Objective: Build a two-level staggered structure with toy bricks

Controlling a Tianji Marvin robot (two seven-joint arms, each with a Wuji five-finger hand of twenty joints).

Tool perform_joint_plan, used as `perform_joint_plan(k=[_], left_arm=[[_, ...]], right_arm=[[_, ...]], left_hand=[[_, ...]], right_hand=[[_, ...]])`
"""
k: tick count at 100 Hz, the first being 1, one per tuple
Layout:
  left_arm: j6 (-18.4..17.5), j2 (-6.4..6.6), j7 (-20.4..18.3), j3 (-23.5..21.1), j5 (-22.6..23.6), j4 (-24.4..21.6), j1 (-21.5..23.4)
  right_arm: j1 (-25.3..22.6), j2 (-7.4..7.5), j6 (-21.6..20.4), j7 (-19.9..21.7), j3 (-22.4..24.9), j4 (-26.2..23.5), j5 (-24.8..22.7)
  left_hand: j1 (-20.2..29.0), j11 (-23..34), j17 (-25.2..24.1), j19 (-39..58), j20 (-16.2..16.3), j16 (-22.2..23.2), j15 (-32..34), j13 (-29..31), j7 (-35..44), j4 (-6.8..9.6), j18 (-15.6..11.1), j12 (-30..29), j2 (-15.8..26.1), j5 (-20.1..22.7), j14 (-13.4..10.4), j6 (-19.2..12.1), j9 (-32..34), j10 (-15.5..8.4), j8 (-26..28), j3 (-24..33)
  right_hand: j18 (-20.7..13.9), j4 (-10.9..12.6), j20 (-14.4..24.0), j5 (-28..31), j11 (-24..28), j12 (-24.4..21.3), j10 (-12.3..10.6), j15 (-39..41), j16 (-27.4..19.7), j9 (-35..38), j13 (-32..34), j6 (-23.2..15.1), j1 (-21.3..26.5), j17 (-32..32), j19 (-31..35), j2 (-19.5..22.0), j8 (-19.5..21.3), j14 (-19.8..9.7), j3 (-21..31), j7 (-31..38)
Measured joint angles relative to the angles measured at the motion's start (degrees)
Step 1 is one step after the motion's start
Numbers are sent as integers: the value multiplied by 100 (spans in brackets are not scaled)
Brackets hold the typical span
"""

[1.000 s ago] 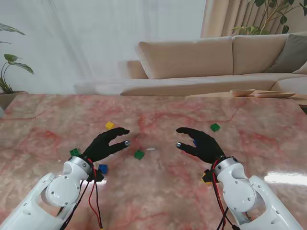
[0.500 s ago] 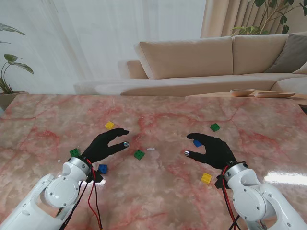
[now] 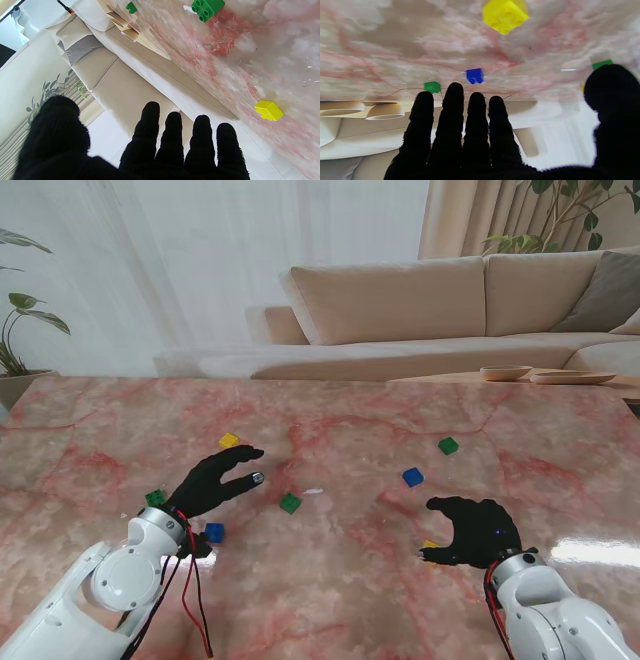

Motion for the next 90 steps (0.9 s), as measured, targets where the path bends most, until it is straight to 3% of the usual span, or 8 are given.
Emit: perform_joint_plan(k=[18, 33, 55, 90], left_arm=[[-3, -1, -14, -12, 0, 6, -3], [-5, -1, -21, -41, -1, 6, 18], [1, -1, -16, -75, -9, -6, 57], [2, -2, -26, -104, -55, -6, 93]], right_arm=[[-23, 26, 367, -84, -134, 161, -548], [20, 54, 592, -54, -312, 298, -636], [82, 61, 728, 2, -474, 398, -804], [198, 79, 1008, 153, -737, 557, -797]], left_hand=[[0, 0, 0, 0, 0, 0, 0, 0, -1, 0, -8, 0, 0, 0, 0, 0, 0, 0, 0, 0], [0, 0, 0, 0, 0, 0, 0, 0, -1, 0, -49, 0, 0, 0, 0, 0, 0, 0, 0, 0], [0, 0, 0, 0, 0, 0, 0, 0, -1, 0, -51, 0, 0, 0, 0, 0, 0, 0, 0, 0], [0, 0, 0, 0, 1, 0, 0, 0, -1, 0, -52, 0, 60, 0, 0, 1, 0, 0, 0, 0]], right_hand=[[-14, -116, 711, -89, 749, 740, 0, 1177, 592, -193, -145, 73, -20, 25, 503, -1, 363, -114, 61, 206], [-77, -171, 1064, -87, 1171, 1185, -11, 1850, 871, -181, -132, 73, -177, 82, 1087, -1, 858, -244, 69, 558], [-113, -172, 1158, -84, 1354, 1381, -57, 2086, 1003, -177, -130, 59, -181, 95, 1404, -1, 1168, -254, 117, 708], [-148, -175, 1212, -84, 1386, 1437, -65, 2224, 1076, -177, -130, 59, -241, 95, 1479, -1, 1181, -260, 142, 570]])
